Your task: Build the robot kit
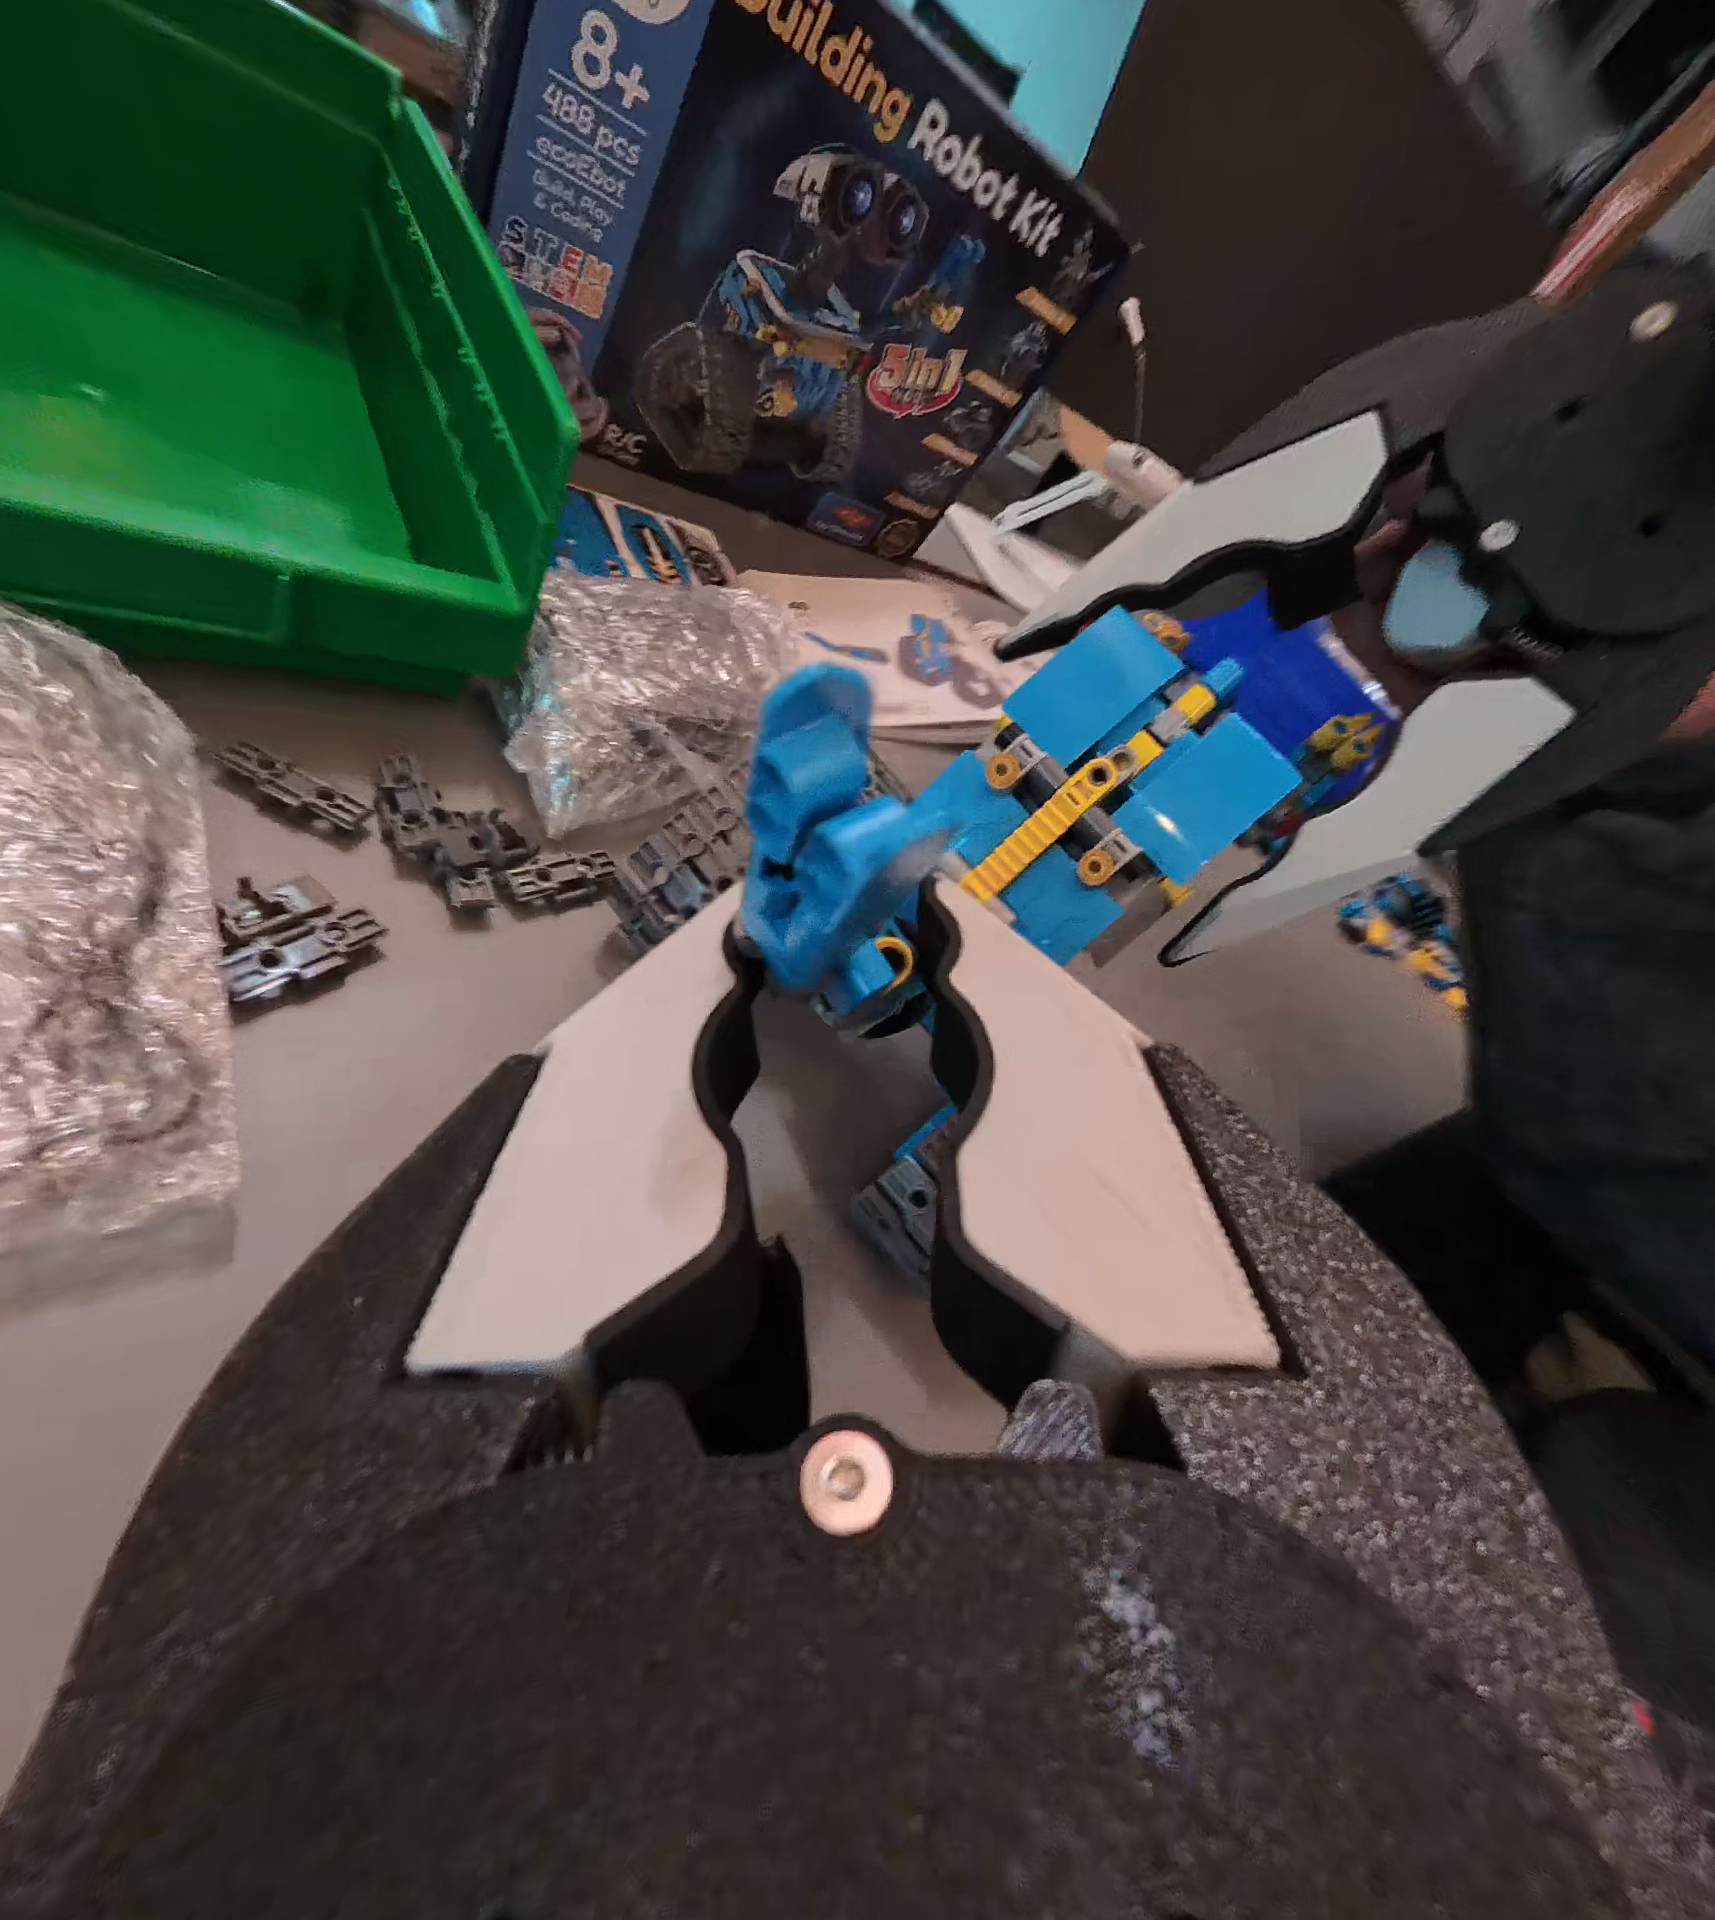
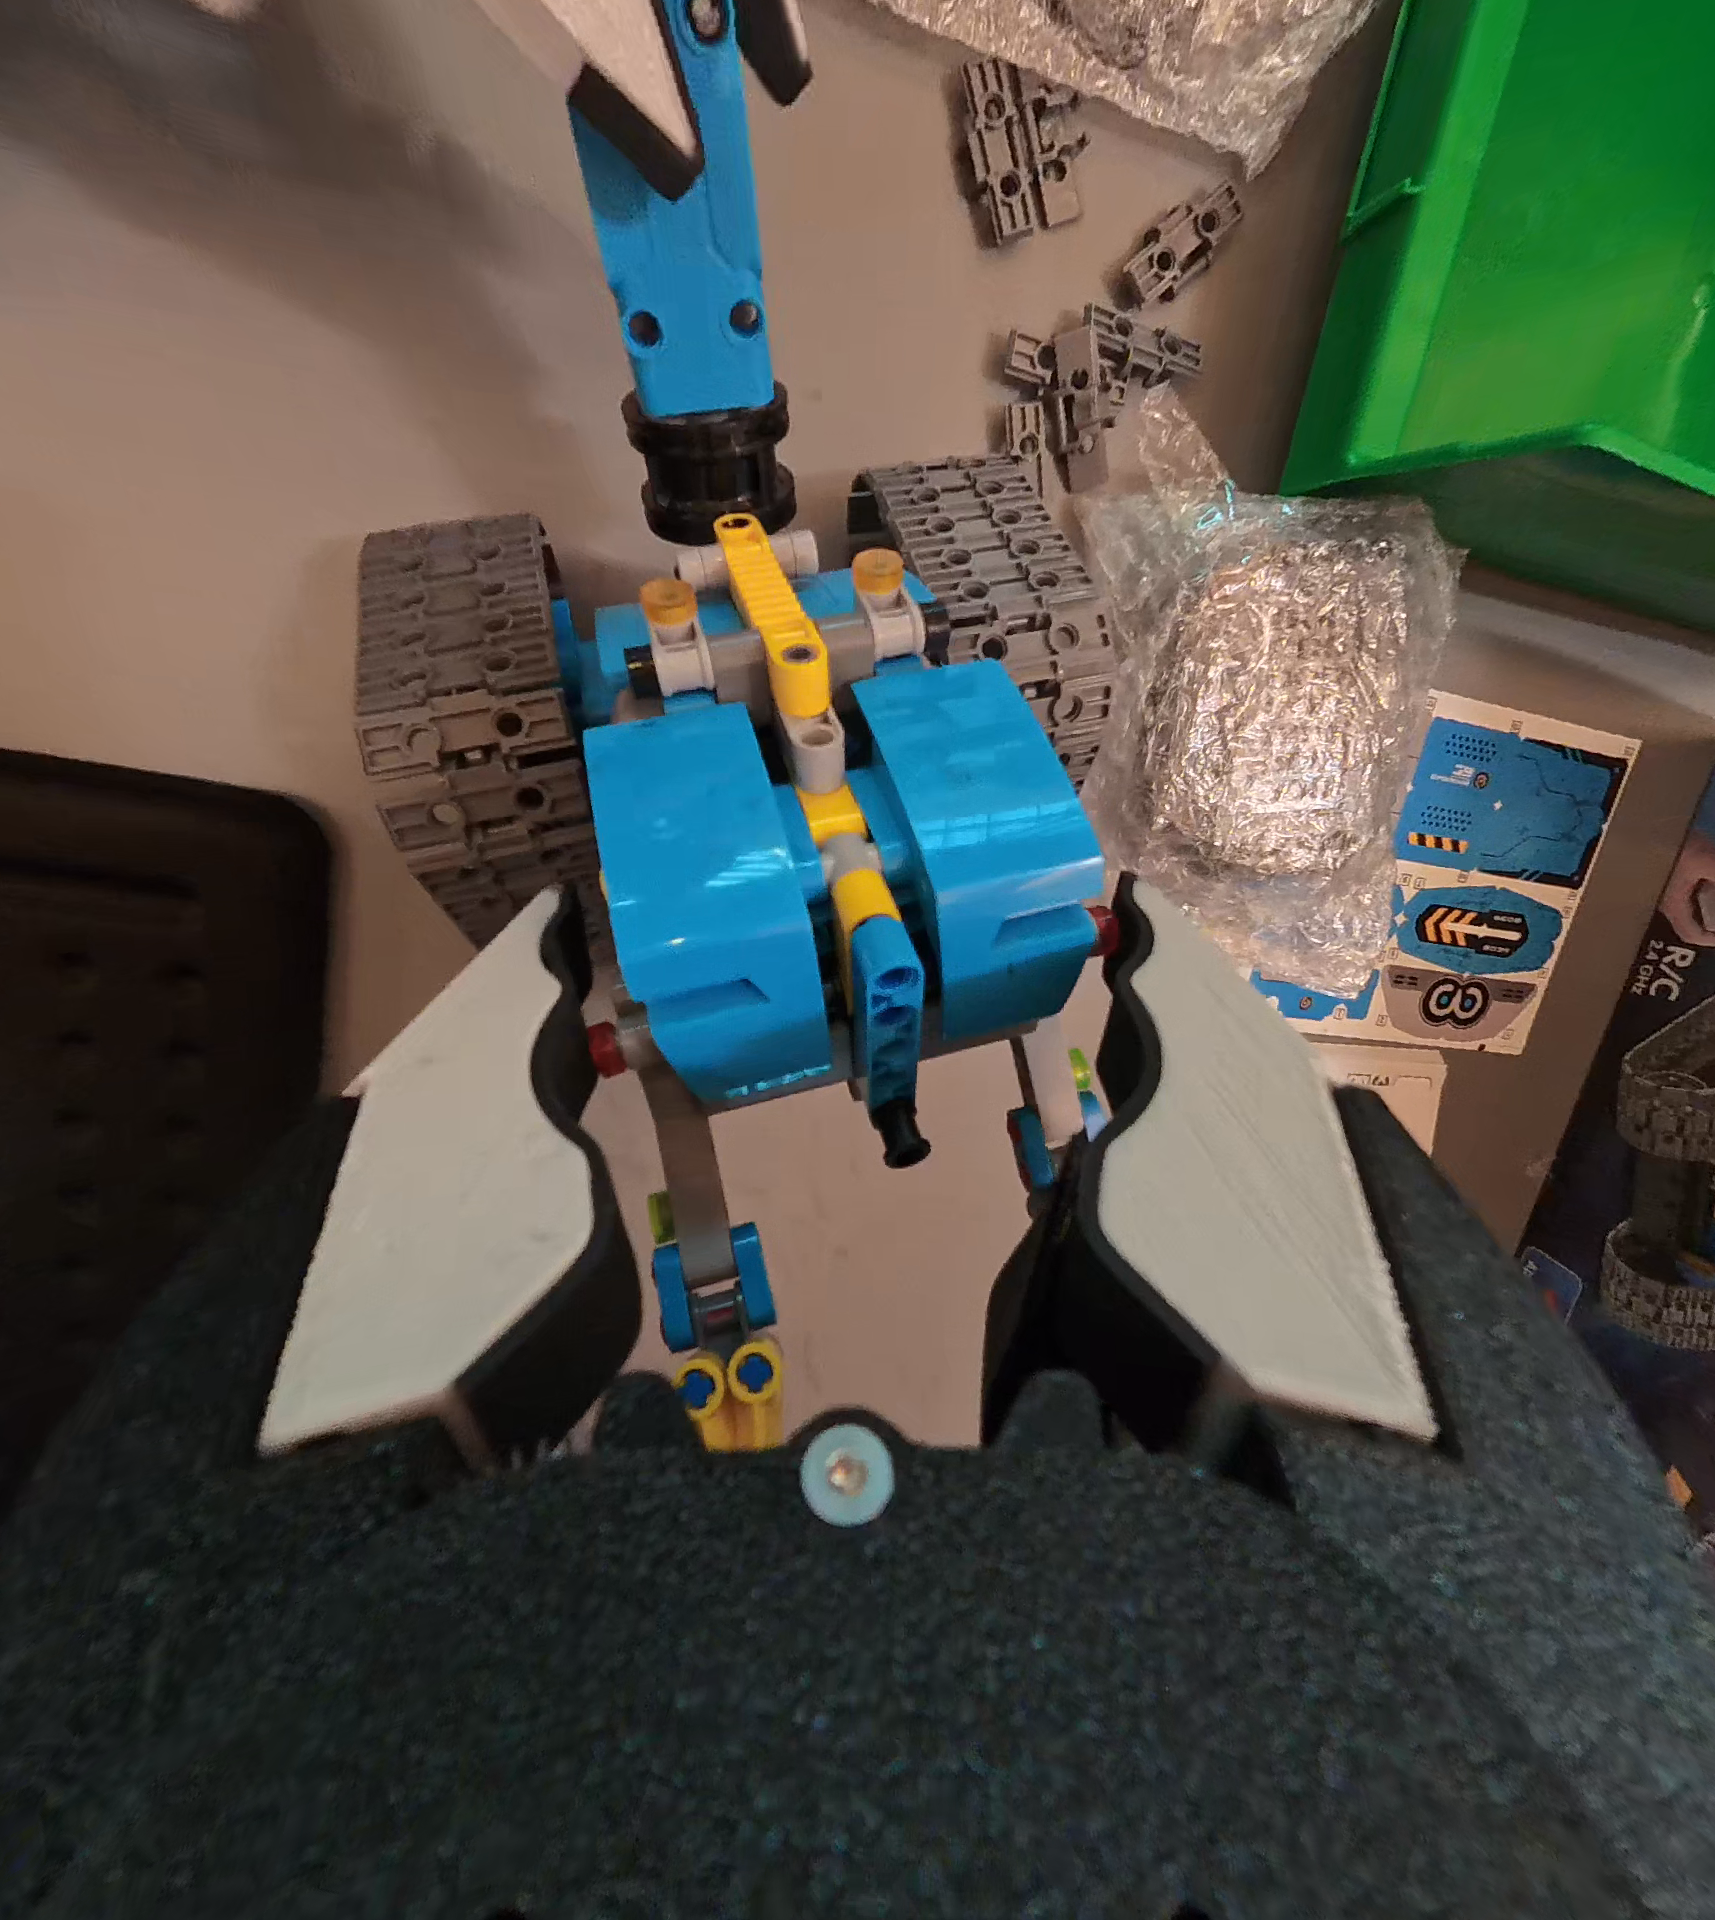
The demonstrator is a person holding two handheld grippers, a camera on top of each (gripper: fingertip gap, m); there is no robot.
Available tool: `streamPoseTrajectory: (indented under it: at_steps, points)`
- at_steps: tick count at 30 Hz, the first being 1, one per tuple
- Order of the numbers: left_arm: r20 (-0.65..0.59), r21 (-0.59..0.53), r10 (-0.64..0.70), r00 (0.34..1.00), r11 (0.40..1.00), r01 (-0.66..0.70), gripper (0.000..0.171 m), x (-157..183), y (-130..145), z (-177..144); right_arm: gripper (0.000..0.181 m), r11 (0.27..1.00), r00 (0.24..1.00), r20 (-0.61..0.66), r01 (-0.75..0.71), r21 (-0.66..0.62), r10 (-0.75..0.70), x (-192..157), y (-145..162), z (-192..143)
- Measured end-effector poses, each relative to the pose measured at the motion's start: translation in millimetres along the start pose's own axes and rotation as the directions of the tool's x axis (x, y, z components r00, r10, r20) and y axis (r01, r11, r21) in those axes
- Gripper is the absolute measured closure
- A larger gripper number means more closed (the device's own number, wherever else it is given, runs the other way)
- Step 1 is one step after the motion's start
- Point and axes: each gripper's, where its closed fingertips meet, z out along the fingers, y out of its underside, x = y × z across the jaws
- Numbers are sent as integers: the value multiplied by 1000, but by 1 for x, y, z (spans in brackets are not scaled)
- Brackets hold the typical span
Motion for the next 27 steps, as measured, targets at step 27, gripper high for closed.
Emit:
streamPoseTrajectory:
  at_steps: [27]
  points:
    - [-94, 40, -312, 945, 948, 317, 148, -12, 2, 4, 82, 998, 999, -26, -21, -65, 19, 1, 2, 2]
